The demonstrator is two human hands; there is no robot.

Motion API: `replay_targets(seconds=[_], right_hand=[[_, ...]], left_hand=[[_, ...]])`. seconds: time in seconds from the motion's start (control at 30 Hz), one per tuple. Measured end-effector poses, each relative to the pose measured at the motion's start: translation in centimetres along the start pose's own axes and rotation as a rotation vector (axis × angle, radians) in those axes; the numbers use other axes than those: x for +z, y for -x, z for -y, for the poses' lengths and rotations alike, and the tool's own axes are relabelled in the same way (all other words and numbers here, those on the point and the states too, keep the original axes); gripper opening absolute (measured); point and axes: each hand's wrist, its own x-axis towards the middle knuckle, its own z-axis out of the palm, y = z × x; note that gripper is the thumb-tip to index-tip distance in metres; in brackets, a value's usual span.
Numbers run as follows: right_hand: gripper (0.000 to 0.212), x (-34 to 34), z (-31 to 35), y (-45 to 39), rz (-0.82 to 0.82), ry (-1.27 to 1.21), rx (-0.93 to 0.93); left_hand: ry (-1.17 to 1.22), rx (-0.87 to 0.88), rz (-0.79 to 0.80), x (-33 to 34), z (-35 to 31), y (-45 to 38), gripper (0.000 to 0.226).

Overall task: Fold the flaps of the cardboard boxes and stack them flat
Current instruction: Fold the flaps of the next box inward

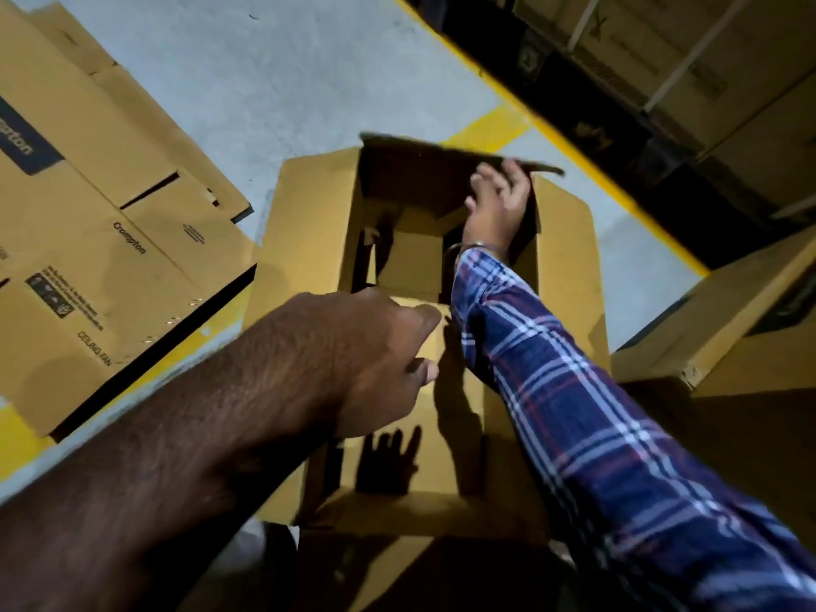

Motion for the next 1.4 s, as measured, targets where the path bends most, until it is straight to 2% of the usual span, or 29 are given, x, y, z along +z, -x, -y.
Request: replay_targets(seconds=[0.07,0.17,0.27,0.37,0.4,0.5,0.6,0.67,0.73,0.87,0.97,1.07,1.17,1.23,1.3,1.4], right_hand=[[0.057,1.4,1.0,-1.2,0.124,0.279,-0.213],[0.064,2.9,1.7,-4.6,0.320,0.995,-0.408],[0.070,3.8,1.2,-8.8,0.486,1.492,-0.323],[0.056,3.7,-0.5,-10.5,0.578,1.767,-0.148],[0.058,3.4,-1.5,-10.6,0.596,1.826,-0.119],[0.071,3.0,-4.0,-10.2,0.575,1.837,-0.130],[0.063,3.0,-4.7,-10.7,0.527,1.783,-0.150],[0.061,3.2,-4.6,-11.1,0.535,1.780,-0.130],[0.068,3.1,-4.4,-11.3,0.586,1.776,-0.105],[0.097,1.6,-3.3,-9.7,0.710,1.756,-0.125],[0.092,-0.2,-2.3,-5.2,0.738,1.660,-0.152],[0.073,-2.7,-1.8,1.3,0.778,1.566,-0.019],[0.053,-5.3,-0.9,9.1,0.950,1.487,0.230],[0.058,-7.0,-0.1,14.9,1.146,1.517,0.401],[0.068,-8.6,0.3,20.4,1.274,1.454,0.578],[0.077,-10.9,-0.4,27.4,1.238,1.298,0.710]], left_hand=[[0.011,-0.004,-0.012,0.1,0.3,0.1,0.046],[0.034,0.005,-0.010,0.3,0.7,-0.3,0.049],[0.067,0.011,-0.001,0.4,1.2,-0.5,0.048],[0.051,-0.013,-0.010,0.5,2.0,-0.5,0.046],[0.043,-0.034,-0.004,0.7,2.5,-0.6,0.045],[0.011,-0.042,-0.043,1.4,3.5,-0.3,0.051],[0.024,-0.079,-0.122,2.1,4.1,0.2,0.063],[0.009,-0.094,-0.118,1.9,4.0,0.4,0.073],[-0.014,-0.098,-0.077,1.4,3.9,0.4,0.064],[0.031,-0.136,0.074,-0.4,3.4,0.8,0.052],[0.034,-0.138,0.075,-1.0,3.3,1.6,0.050],[0.054,-0.159,0.071,-1.6,3.3,1.7,0.052],[0.080,-0.179,0.043,-2.0,3.7,1.4,0.060],[0.109,-0.178,0.014,-2.0,4.1,1.8,0.063],[0.138,-0.178,0.012,-2.0,4.6,2.4,0.065],[0.193,-0.175,-0.008,-2.2,5.3,3.3,0.065]])
